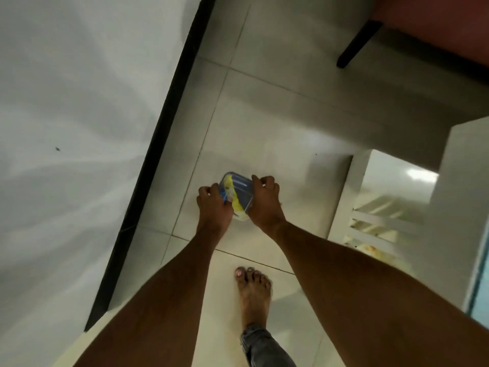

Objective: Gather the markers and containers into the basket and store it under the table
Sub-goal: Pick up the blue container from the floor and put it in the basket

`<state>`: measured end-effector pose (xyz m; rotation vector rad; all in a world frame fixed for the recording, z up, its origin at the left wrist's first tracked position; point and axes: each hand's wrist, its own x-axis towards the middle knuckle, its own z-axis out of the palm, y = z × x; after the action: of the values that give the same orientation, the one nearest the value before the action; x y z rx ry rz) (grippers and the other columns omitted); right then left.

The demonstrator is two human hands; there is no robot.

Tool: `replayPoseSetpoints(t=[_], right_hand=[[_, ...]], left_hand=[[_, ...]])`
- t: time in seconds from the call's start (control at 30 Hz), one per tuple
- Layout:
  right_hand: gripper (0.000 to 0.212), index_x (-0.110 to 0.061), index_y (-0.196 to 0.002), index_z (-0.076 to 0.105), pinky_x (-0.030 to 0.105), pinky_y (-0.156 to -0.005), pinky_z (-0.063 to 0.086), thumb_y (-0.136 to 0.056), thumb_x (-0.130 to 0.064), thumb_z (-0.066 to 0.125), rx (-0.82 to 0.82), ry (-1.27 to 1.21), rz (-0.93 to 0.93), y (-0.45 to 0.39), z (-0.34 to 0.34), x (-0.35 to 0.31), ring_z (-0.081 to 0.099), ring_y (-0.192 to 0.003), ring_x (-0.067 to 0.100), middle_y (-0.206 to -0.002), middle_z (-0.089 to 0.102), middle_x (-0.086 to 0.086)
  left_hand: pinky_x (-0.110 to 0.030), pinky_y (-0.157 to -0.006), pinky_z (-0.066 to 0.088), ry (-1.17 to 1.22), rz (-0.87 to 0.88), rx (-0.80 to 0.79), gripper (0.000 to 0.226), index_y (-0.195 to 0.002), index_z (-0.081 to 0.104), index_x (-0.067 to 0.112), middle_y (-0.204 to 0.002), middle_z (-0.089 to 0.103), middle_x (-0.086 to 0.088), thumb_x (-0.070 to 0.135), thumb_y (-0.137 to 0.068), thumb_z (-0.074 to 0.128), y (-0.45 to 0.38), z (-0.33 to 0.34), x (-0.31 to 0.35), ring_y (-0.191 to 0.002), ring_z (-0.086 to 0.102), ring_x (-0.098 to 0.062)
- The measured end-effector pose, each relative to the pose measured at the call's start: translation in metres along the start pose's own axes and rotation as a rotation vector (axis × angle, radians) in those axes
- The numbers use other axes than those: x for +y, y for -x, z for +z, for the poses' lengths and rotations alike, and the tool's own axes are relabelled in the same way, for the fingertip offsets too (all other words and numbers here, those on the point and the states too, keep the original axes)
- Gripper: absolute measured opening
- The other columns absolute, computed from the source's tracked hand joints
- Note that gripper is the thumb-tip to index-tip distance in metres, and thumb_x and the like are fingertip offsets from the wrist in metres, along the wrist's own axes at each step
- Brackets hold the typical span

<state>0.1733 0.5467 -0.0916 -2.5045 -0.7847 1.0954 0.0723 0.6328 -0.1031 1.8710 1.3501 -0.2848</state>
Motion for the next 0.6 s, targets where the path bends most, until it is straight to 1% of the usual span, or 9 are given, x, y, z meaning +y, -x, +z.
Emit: replayPoseSetpoints(t=[0.07,0.17,0.23,0.3,0.37,0.43,0.5,0.53,0.6], right_hand=[[0.070,-0.009,-0.149,0.042,0.034,-0.110,0.047,-0.088,0.000,0.073,0.038,-0.018,-0.022,0.016,-0.022,-0.008,0.036,-0.135,0.031,-0.144,0.036,0.017],[0.065,-0.008,-0.146,0.047,0.034,-0.113,0.046,-0.087,0.002,0.073,0.103,-0.043,-0.066,0.040,-0.053,-0.022,0.038,-0.132,0.029,-0.141,0.038,0.016],[0.064,-0.008,-0.143,0.050,0.033,-0.113,0.044,-0.085,0.005,0.073,0.156,-0.070,-0.088,0.059,-0.073,-0.030,0.038,-0.132,0.027,-0.140,0.039,0.013],[0.065,-0.011,-0.140,0.052,0.033,-0.113,0.046,-0.082,0.010,0.072,0.208,-0.088,-0.120,0.076,-0.089,-0.035,0.039,-0.129,0.024,-0.138,0.042,0.010],[0.065,-0.014,-0.135,0.053,0.033,-0.109,0.049,-0.078,0.013,0.071,0.264,-0.087,-0.168,0.093,-0.103,-0.037,0.041,-0.126,0.021,-0.135,0.045,0.006],[0.061,-0.015,-0.129,0.054,0.029,-0.104,0.050,-0.077,0.013,0.070,0.329,-0.078,-0.213,0.113,-0.118,-0.038,0.042,-0.123,0.020,-0.131,0.048,0.004],[0.056,-0.015,-0.122,0.055,0.025,-0.099,0.048,-0.077,0.014,0.068,0.406,-0.035,-0.252,0.134,-0.132,-0.039,0.042,-0.120,0.019,-0.126,0.049,0.004],[0.054,-0.015,-0.119,0.055,0.024,-0.098,0.047,-0.076,0.015,0.066,0.443,-0.015,-0.265,0.147,-0.138,-0.038,0.042,-0.118,0.019,-0.125,0.050,0.004],[0.050,-0.015,-0.115,0.055,0.023,-0.098,0.046,-0.077,0.016,0.064,0.513,0.004,-0.282,0.173,-0.147,-0.033,0.043,-0.118,0.020,-0.124,0.048,0.005]], left_hand=[[-0.045,-0.100,0.050,0.096,-0.001,0.050,0.038,-0.134,0.053,0.001,-0.135,0.045,-0.023,0.025,-0.104,0.053,0.012,-0.014,0.018,-0.123,0.048,-0.036],[-0.039,-0.092,0.053,0.351,-0.077,0.130,0.044,-0.128,0.057,-0.001,-0.129,0.047,-0.021,0.036,-0.107,0.044,0.032,-0.038,0.054,-0.116,0.054,-0.032],[-0.029,-0.082,0.054,0.519,-0.127,0.163,0.045,-0.123,0.059,-0.002,-0.124,0.049,-0.019,0.037,-0.108,0.043,0.044,-0.052,0.074,-0.108,0.057,-0.030],[-0.014,-0.064,0.051,0.670,-0.131,0.189,0.047,-0.115,0.060,-0.005,-0.119,0.055,-0.023,0.039,-0.107,0.044,0.054,-0.062,0.088,-0.102,0.063,-0.032],[-0.009,-0.057,0.051,0.772,-0.133,0.210,0.048,-0.108,0.062,-0.006,-0.112,0.061,-0.026,0.040,-0.106,0.047,0.062,-0.071,0.099,-0.098,0.068,-0.034],[-0.014,-0.059,0.053,0.866,-0.129,0.221,0.033,-0.096,0.065,0.000,-0.102,0.066,-0.020,0.031,-0.104,0.055,0.079,-0.084,0.113,-0.090,0.068,-0.031],[-0.022,-0.063,0.051,0.985,-0.136,0.181,0.012,-0.086,0.061,0.009,-0.090,0.065,-0.011,0.009,-0.098,0.060,0.101,-0.098,0.131,-0.087,0.065,-0.028],[-0.024,-0.064,0.050,0.996,-0.124,0.165,0.016,-0.083,0.060,0.010,-0.086,0.063,-0.009,-0.001,-0.094,0.058,0.114,-0.104,0.138,-0.087,0.063,-0.028],[-0.025,-0.065,0.049,1.029,-0.085,0.109,0.022,-0.083,0.059,0.012,-0.085,0.061,-0.008,-0.009,-0.088,0.052,0.143,-0.112,0.148,-0.089,0.060,-0.028]])
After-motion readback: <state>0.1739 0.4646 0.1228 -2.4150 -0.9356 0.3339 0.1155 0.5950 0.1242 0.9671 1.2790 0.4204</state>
